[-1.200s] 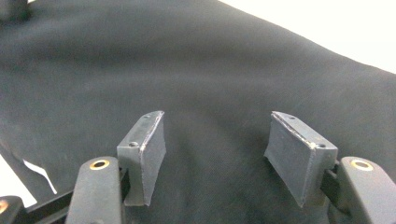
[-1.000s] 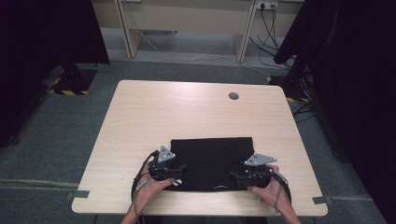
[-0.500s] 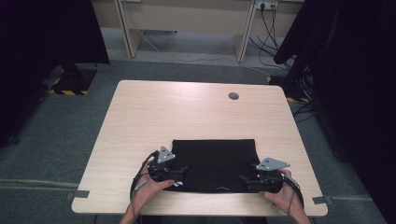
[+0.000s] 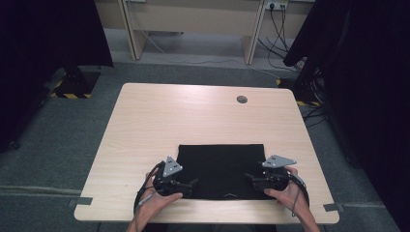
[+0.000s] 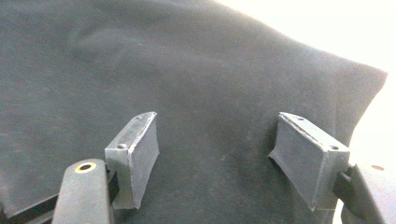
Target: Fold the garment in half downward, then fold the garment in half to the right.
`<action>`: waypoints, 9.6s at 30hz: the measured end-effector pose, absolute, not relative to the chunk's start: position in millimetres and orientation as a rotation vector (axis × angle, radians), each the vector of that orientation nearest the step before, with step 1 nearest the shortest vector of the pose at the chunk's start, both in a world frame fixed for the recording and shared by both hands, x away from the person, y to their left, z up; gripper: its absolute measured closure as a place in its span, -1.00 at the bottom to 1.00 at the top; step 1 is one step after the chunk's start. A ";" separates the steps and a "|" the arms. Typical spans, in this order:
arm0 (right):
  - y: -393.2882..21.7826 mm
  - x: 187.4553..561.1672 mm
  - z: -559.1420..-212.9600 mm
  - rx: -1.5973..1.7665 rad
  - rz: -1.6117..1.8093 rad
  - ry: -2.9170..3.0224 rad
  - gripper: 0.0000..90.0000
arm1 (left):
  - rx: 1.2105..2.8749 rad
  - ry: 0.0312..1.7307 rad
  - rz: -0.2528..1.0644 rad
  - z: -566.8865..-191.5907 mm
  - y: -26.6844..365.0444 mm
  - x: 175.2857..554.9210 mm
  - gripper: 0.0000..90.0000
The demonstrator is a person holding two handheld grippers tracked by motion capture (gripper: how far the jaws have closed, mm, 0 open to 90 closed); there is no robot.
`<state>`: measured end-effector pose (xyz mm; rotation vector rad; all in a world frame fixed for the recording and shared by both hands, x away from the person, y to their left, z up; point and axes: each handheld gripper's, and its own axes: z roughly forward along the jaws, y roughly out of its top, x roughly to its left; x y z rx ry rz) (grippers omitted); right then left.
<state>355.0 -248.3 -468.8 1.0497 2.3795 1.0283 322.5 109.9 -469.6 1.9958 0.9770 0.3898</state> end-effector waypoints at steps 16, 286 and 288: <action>-260.5 361.0 -476.8 1.101 1.066 2.394 -0.35 | 2.081 0.999 0.397 -483.8 107.1 318.7 -0.77; -290.3 443.0 -426.4 1.105 0.833 2.354 0.90 | 2.198 0.794 0.308 -477.2 -26.7 346.5 -0.35; -295.8 448.5 -440.8 1.139 0.807 2.359 0.90 | 2.196 0.794 0.310 -477.5 -26.7 346.0 -0.35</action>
